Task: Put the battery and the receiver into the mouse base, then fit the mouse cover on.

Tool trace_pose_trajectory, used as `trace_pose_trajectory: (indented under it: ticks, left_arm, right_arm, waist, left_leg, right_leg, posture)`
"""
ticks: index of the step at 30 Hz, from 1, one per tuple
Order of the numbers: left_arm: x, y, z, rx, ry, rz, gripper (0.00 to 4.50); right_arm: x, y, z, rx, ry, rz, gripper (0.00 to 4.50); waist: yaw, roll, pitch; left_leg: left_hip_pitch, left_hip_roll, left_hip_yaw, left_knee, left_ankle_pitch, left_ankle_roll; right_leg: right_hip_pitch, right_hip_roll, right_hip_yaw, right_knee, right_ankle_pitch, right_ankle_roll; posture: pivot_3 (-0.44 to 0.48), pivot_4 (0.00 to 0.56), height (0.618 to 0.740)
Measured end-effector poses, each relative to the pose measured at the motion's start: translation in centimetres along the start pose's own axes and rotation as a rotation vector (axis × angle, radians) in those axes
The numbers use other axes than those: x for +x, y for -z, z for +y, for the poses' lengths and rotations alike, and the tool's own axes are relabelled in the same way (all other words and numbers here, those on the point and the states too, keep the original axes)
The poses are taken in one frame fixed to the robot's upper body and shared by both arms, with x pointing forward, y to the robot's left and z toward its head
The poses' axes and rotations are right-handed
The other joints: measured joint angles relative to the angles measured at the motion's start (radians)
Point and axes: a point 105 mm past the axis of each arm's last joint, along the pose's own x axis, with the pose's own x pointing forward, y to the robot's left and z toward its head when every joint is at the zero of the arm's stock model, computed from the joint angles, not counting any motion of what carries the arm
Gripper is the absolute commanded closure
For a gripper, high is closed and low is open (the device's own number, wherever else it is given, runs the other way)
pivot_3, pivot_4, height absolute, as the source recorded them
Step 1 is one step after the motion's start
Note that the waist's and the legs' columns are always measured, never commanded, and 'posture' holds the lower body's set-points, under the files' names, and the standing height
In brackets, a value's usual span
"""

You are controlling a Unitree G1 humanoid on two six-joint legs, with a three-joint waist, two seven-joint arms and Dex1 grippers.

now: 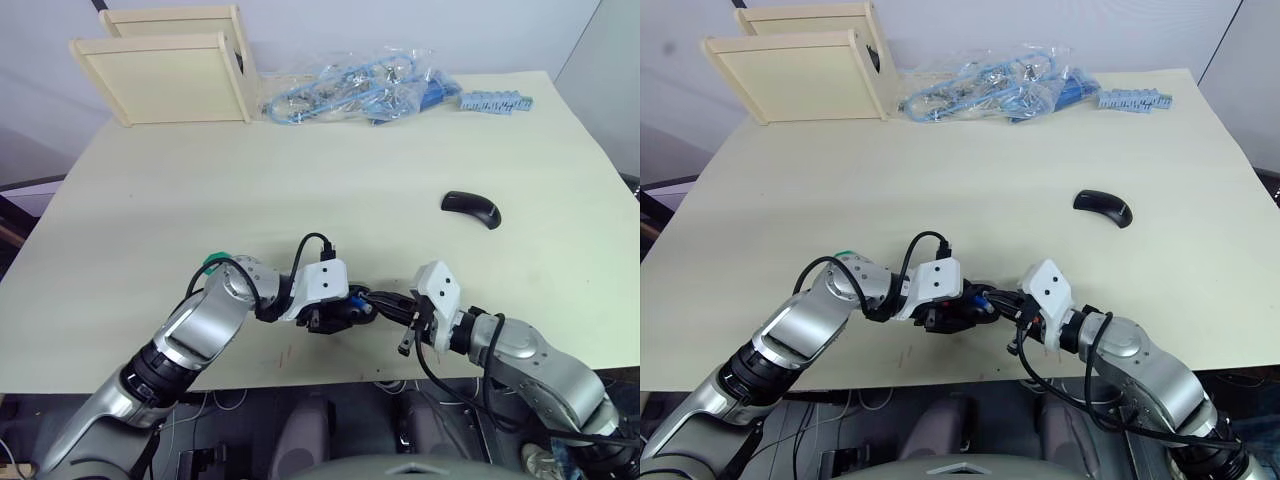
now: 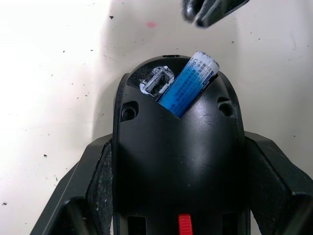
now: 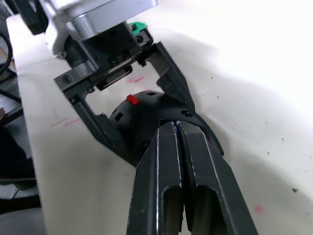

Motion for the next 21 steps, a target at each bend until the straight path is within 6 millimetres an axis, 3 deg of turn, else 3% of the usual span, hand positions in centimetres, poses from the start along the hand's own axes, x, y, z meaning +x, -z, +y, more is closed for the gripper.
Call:
trace_pose_trajectory:
  ticks: [21]
  left_arm:
    - [-0.1,0.0,0.1,-0.011,-0.002,0.01,1.55]
  right_arm:
    - [1.1,2.4,0.2,0.014,0.038,-0.024,4.42]
  waist:
    - [-0.001,0.0,0.0]
  left_leg:
    - [0.002,0.0,0.0,0.0,0.0,0.0]
  right_leg:
    - [0.0,0.0,0.001,0.001,0.0,0.0]
  posture:
    - [0.0,0.15,0.74]
